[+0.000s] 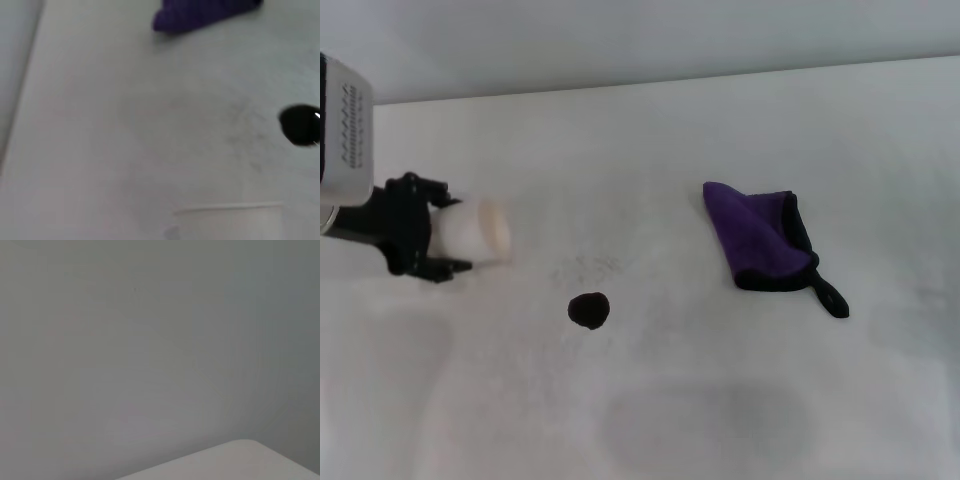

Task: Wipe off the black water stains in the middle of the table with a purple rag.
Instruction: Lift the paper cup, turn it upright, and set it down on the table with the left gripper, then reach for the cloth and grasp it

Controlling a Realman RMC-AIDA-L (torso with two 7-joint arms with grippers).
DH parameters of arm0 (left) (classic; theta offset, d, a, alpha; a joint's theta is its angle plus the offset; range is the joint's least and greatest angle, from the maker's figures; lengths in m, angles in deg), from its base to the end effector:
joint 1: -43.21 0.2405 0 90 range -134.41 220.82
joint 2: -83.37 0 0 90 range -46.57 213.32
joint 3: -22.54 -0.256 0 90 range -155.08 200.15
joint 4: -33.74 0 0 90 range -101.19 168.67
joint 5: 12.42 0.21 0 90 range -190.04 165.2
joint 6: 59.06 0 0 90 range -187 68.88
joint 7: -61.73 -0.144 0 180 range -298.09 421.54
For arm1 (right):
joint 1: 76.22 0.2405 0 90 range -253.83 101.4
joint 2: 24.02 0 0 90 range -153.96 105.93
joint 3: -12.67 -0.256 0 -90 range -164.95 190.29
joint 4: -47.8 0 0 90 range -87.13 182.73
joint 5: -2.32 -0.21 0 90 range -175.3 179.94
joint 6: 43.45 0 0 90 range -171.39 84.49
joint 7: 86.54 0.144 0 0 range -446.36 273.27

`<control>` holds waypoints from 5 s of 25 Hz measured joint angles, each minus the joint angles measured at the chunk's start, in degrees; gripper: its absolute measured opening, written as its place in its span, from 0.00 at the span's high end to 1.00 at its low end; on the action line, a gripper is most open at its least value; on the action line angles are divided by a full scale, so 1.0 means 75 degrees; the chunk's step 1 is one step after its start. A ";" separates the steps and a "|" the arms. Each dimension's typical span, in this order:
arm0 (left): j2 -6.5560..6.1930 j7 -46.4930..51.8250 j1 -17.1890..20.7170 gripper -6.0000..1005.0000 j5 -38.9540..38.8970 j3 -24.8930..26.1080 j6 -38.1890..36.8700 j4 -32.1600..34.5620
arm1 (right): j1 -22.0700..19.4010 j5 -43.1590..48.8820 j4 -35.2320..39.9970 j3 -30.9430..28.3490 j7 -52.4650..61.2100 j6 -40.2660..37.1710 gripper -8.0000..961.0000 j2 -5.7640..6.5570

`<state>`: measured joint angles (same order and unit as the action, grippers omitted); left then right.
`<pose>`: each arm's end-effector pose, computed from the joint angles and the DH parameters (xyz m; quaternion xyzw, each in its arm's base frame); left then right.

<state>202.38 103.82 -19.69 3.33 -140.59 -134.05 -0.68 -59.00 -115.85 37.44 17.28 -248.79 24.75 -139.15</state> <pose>-0.2569 0.4041 -0.0043 -0.9811 0.0983 0.1186 0.1176 0.4223 0.2551 0.0216 -0.5423 0.4070 0.2765 0.6811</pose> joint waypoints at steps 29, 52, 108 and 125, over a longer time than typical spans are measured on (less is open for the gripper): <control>0.0033 -0.2938 0.4476 0.26 -0.9238 0.0012 0.0204 0.3864 | 0.0083 0.0023 0.0084 -0.0041 0.0000 -0.0020 0.15 -0.0001; 0.0086 -0.4226 0.5057 0.26 -1.0786 0.0023 0.1885 0.5106 | 0.0269 0.0101 -0.0012 0.0054 0.0055 0.0049 0.16 -0.0024; 0.0105 -0.5661 0.6205 0.11 -1.0665 0.0024 0.1847 0.6502 | 0.0376 0.0170 0.0037 0.0159 0.0105 0.0149 0.20 -0.0024; 0.0056 -0.5585 0.7434 0.11 -1.1030 0.0023 -0.0092 0.6724 | 0.0442 0.1753 0.0557 0.0178 0.1613 0.0866 0.20 -0.0002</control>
<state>202.79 61.93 36.07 -79.40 -140.41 -134.75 49.75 -55.68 -102.70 41.62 18.61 -236.69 31.25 -139.16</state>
